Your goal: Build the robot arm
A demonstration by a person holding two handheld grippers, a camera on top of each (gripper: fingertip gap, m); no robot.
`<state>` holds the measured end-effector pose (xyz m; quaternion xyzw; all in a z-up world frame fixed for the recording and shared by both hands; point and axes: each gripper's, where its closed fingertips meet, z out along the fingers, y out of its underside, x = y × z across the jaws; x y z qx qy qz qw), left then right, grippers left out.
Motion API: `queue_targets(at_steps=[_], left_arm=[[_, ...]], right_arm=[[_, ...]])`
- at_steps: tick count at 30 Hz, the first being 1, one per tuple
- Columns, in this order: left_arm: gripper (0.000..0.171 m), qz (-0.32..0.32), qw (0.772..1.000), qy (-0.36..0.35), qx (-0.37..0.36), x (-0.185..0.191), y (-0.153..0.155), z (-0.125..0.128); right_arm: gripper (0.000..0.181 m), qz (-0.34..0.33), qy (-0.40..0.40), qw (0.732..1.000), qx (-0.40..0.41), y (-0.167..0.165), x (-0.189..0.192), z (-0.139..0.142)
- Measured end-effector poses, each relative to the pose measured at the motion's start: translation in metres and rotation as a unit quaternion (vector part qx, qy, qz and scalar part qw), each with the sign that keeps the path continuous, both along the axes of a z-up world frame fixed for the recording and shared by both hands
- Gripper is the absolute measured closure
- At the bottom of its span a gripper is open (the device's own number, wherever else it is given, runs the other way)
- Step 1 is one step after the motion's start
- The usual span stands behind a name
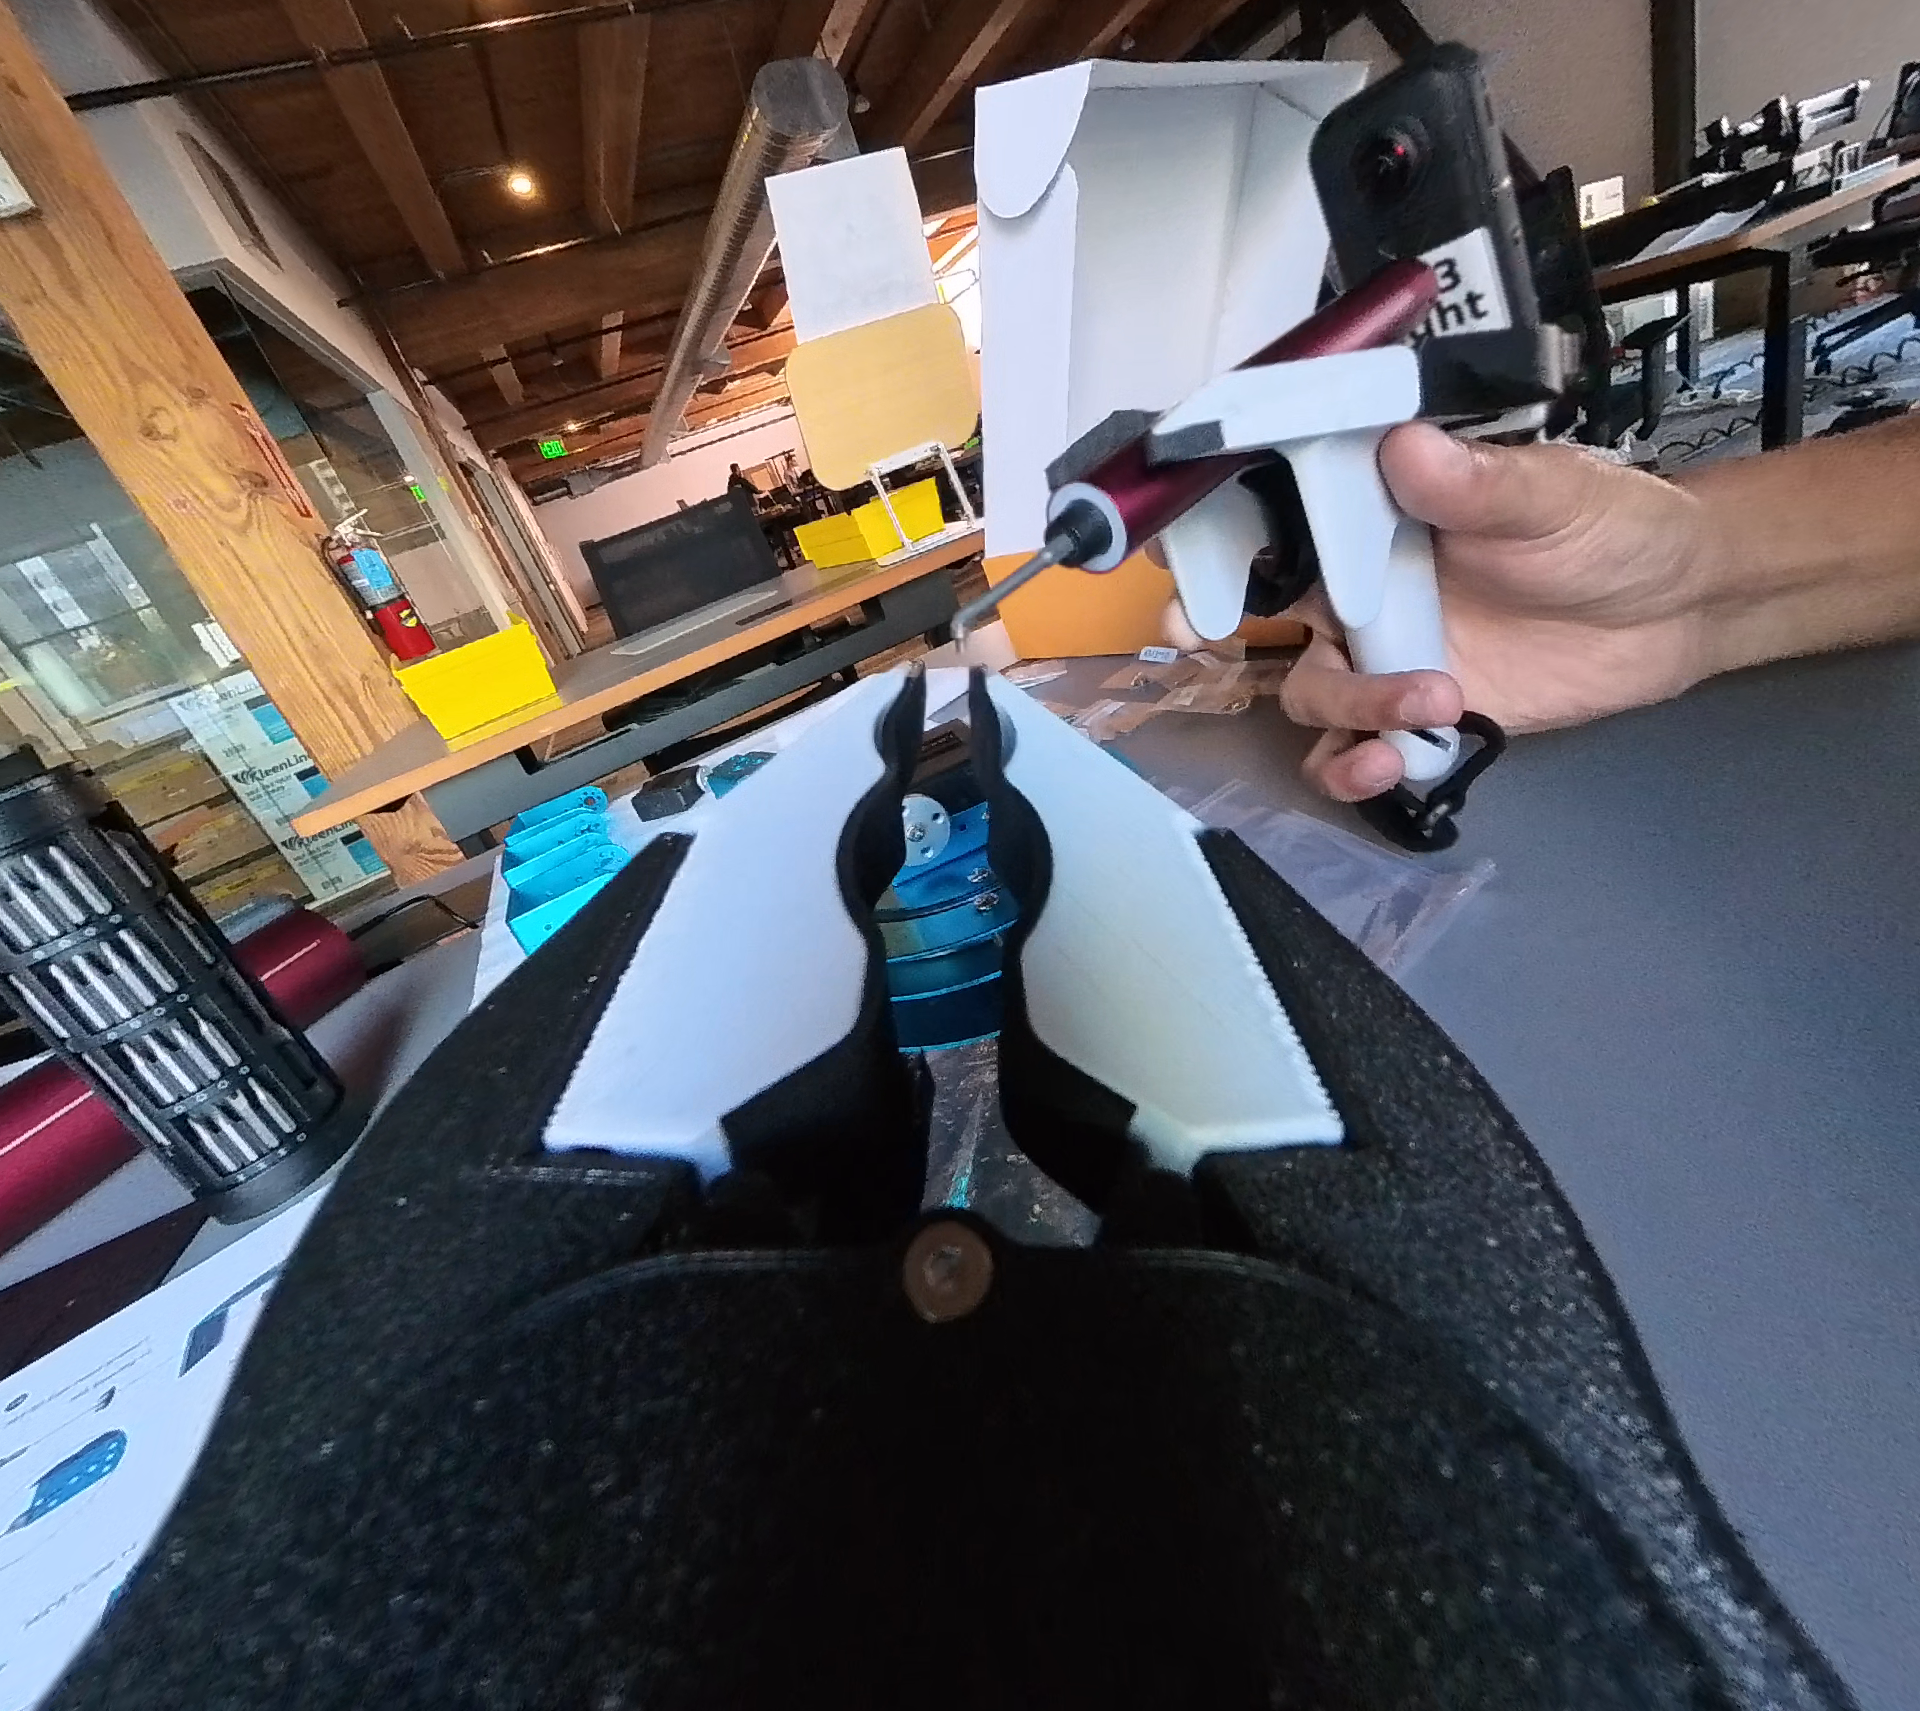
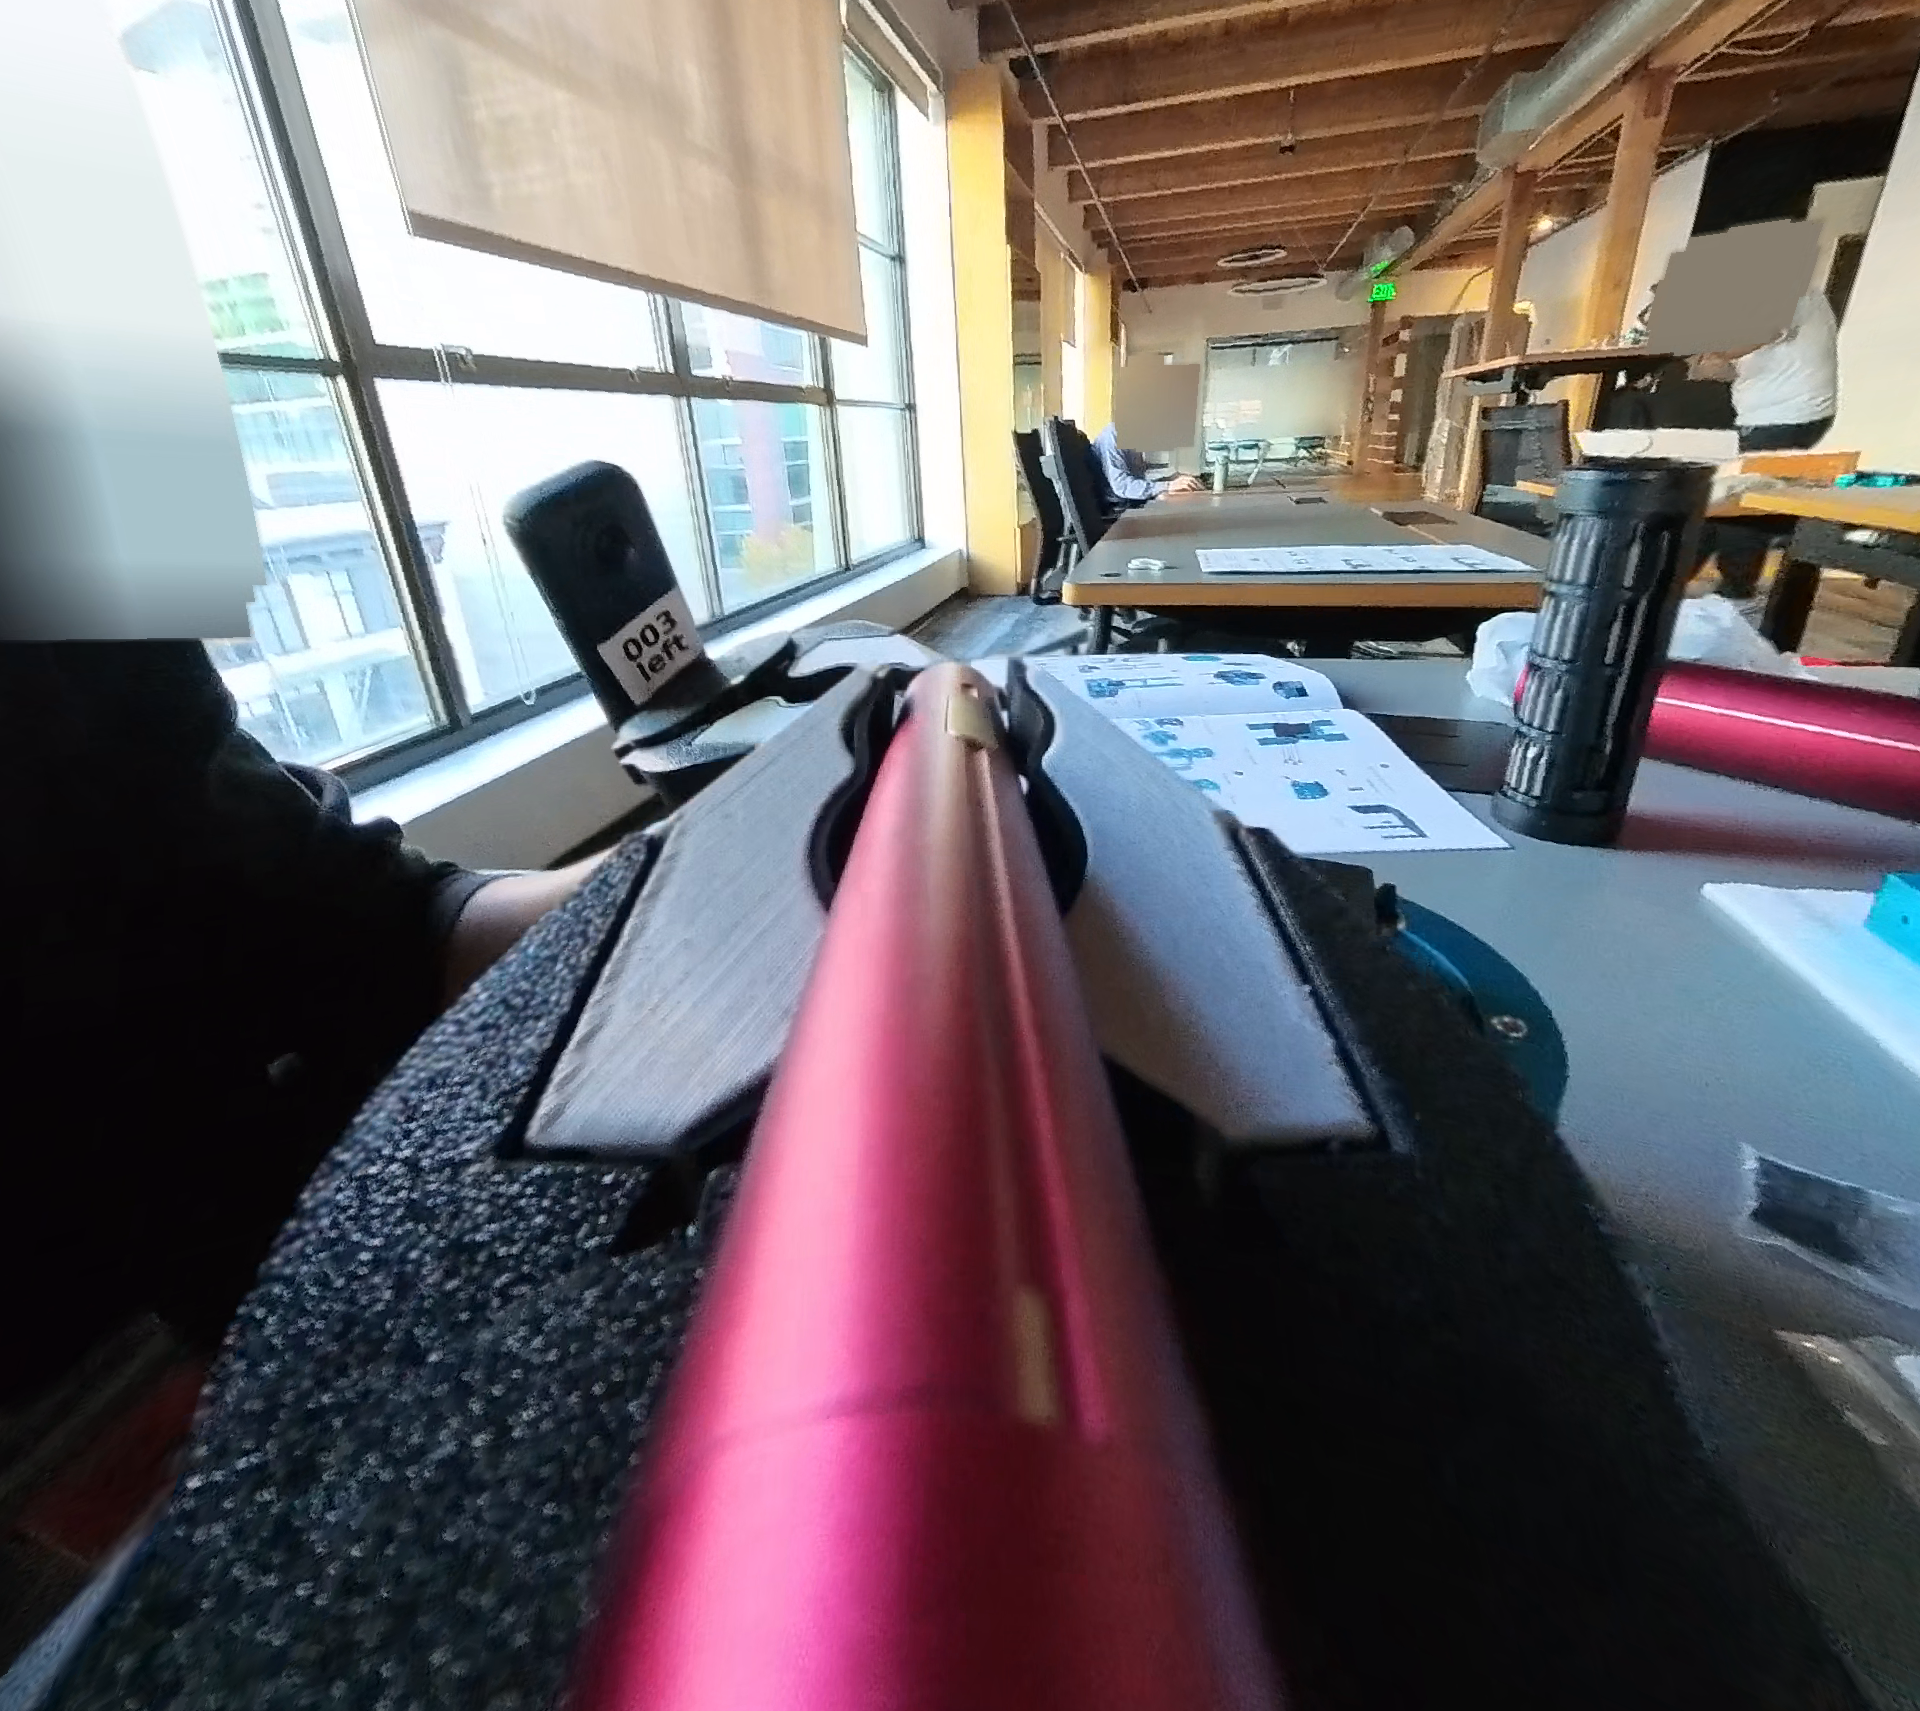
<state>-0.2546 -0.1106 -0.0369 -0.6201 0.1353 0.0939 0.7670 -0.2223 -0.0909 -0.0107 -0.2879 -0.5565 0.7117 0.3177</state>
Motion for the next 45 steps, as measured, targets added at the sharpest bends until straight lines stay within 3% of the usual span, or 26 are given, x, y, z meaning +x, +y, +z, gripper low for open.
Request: queue_targets(at_steps=[8, 19, 23, 26, 28, 30, 35, 39, 45], left_arm=[[0.166, -0.004, 1.000, 0.004, 0.011, 0.003, -0.002, 0.003], [0.171, 0.018, 0.999, 0.020, 0.020, -0.004, -0.003, 0.005], [0.171, 0.069, 0.997, -0.002, -0.018, -0.036, -0.002, -0.007], [0.171, 0.127, 0.986, 0.015, -0.105, -0.067, -0.009, -0.031], [0.171, 0.150, 0.977, 0.011, -0.150, -0.083, -0.020, -0.045], [0.168, 0.149, 0.970, -0.010, -0.192, -0.088, -0.029, -0.057], [0.162, 0.138, 0.964, -0.004, -0.229, -0.078, -0.042, -0.068], [0.162, 0.146, 0.968, 0.028, -0.203, -0.070, -0.047, -0.063], [0.162, 0.140, 0.973, 0.001, -0.186, -0.071, -0.048, -0.057]], right_arm=[[0.160, 0.018, -0.013, 0.999, -0.036, 0.001, 0.000, 0.000], [0.160, 0.014, -0.021, 0.999, -0.028, 0.002, -0.002, -0.004], [0.159, -0.065, -0.005, 0.996, 0.062, 0.017, -0.004, -0.004], [0.161, -0.082, -0.027, 0.976, 0.202, 0.009, 0.000, -0.024], [0.159, -0.067, -0.085, 0.949, 0.296, -0.003, 0.004, -0.056], [0.159, -0.081, -0.121, 0.930, 0.336, -0.008, 0.002, -0.078], [0.160, -0.128, -0.117, 0.858, 0.483, -0.015, -0.001, -0.118], [0.160, -0.144, -0.103, 0.855, 0.488, -0.016, -0.001, -0.130], [0.159, -0.159, -0.082, 0.832, 0.524, -0.017, -0.003, -0.134]])
